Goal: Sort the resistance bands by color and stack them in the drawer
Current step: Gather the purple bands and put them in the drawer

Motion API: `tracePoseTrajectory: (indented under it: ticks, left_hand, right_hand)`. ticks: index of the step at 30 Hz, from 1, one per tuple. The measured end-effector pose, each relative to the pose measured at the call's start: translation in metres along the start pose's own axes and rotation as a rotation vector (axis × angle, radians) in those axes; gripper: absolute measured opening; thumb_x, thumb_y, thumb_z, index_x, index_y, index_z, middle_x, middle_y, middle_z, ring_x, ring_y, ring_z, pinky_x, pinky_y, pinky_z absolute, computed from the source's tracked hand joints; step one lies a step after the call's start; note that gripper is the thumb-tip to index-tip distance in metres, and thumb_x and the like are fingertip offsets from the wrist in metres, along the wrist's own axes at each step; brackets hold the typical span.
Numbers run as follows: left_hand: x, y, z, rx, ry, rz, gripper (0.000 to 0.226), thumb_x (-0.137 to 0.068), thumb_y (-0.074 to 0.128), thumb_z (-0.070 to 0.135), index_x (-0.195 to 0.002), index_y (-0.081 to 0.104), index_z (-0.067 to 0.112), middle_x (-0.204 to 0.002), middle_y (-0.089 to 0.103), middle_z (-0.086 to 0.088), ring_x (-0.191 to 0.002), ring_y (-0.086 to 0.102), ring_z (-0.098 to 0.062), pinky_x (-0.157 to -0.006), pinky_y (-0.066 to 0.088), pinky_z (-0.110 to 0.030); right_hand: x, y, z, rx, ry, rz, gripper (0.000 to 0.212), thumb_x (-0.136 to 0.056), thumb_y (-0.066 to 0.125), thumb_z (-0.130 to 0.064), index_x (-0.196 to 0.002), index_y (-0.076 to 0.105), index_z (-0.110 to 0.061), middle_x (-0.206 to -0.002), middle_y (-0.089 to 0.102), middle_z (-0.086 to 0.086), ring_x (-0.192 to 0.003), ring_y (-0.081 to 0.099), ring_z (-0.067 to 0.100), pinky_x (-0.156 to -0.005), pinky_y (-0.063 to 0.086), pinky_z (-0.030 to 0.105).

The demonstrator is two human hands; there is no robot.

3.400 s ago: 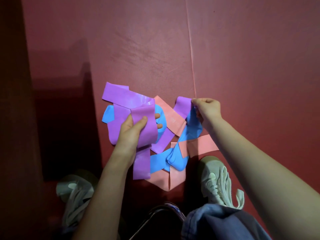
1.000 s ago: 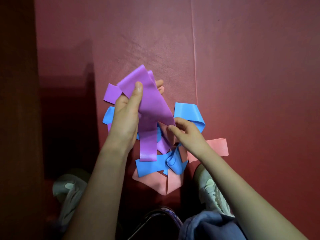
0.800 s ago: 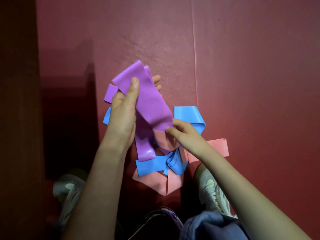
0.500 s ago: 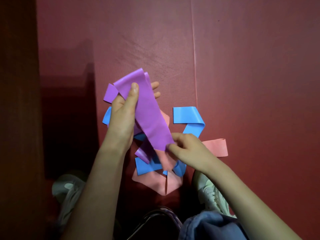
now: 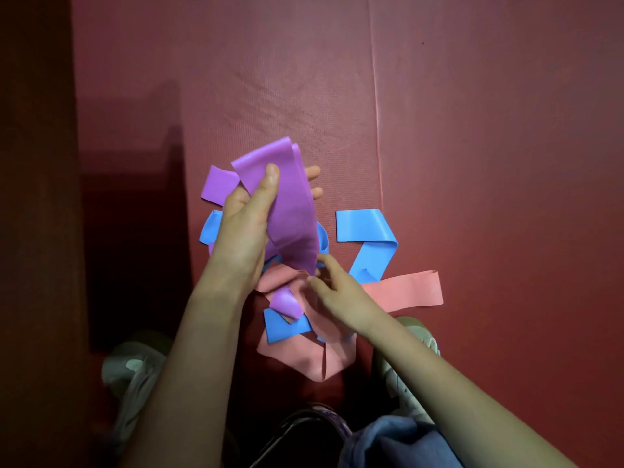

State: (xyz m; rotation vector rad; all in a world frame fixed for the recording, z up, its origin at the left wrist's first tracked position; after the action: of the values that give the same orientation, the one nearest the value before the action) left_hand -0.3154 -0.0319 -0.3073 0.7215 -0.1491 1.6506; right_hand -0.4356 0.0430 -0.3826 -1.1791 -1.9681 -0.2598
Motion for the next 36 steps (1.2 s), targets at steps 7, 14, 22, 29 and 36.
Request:
tracePoseTrajectory:
  ticks: [7, 14, 22, 29, 36]
  left_hand:
    - [0.001, 0.006, 0.015, 0.026, 0.038, -0.016, 0.032, -0.097, 0.031, 0.021, -0.088, 0.062, 0.023, -0.078, 0.074, 0.010, -0.076, 0.069, -0.008, -0.080, 0.055, -0.030]
    - [0.000, 0.003, 0.019, 0.033, 0.060, -0.022, 0.032, -0.097, 0.030, 0.021, -0.089, 0.061, 0.023, -0.076, 0.074, 0.010, -0.072, 0.069, -0.007, -0.075, 0.055, -0.027]
    - [0.010, -0.004, -0.001, 0.050, -0.013, -0.024, 0.029, -0.095, 0.033, 0.022, -0.090, 0.061, 0.017, -0.073, 0.074, 0.006, -0.068, 0.069, -0.008, -0.072, 0.056, -0.025]
    - [0.031, -0.009, -0.042, 0.010, -0.189, -0.075, 0.034, -0.088, 0.045, 0.032, -0.073, 0.075, 0.026, -0.069, 0.074, 0.003, -0.064, 0.069, -0.015, -0.061, 0.048, -0.031]
    - [0.036, -0.019, -0.059, 0.028, -0.255, -0.138, 0.024, -0.081, 0.045, 0.028, -0.094, 0.062, 0.017, -0.076, 0.075, -0.002, -0.068, 0.071, -0.018, -0.075, 0.057, -0.030]
  right_hand:
    - [-0.003, -0.001, 0.017, 0.157, 0.071, -0.052, 0.026, -0.078, 0.062, -0.006, -0.076, 0.045, -0.026, -0.065, 0.051, -0.005, -0.063, 0.048, 0.015, -0.065, 0.043, 0.028]
    - [0.017, -0.037, 0.037, 0.424, 0.294, -0.332, 0.022, -0.081, 0.058, -0.007, -0.069, 0.050, -0.023, -0.070, 0.050, -0.003, -0.051, 0.052, 0.006, -0.043, 0.039, 0.013]
    - [0.019, -0.108, 0.019, 0.908, 0.347, 0.047, 0.043, -0.084, 0.051, -0.018, -0.126, 0.042, -0.019, -0.125, 0.049, 0.010, -0.116, 0.051, 0.031, -0.090, 0.045, 0.038]
    - [-0.029, -0.076, -0.049, 0.385, -0.117, 0.268, 0.025, -0.082, 0.049, -0.001, -0.103, 0.061, -0.005, -0.111, 0.064, 0.015, -0.098, 0.059, 0.029, -0.085, 0.042, 0.034]
    - [-0.080, -0.038, -0.074, 0.320, -0.200, 0.166, 0.027, -0.081, 0.056, -0.002, -0.107, 0.060, 0.002, -0.111, 0.064, 0.020, -0.102, 0.059, 0.032, -0.091, 0.044, 0.037]
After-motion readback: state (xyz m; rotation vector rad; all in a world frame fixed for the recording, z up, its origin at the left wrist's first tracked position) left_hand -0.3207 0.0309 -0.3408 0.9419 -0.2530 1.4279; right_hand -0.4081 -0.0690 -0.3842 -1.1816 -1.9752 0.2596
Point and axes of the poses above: each hand's wrist, its own x-axis away from the middle knuckle, its own y-axis out of the palm, z = x × y, the point moved 3 cm from there along -x, towards the middle knuckle
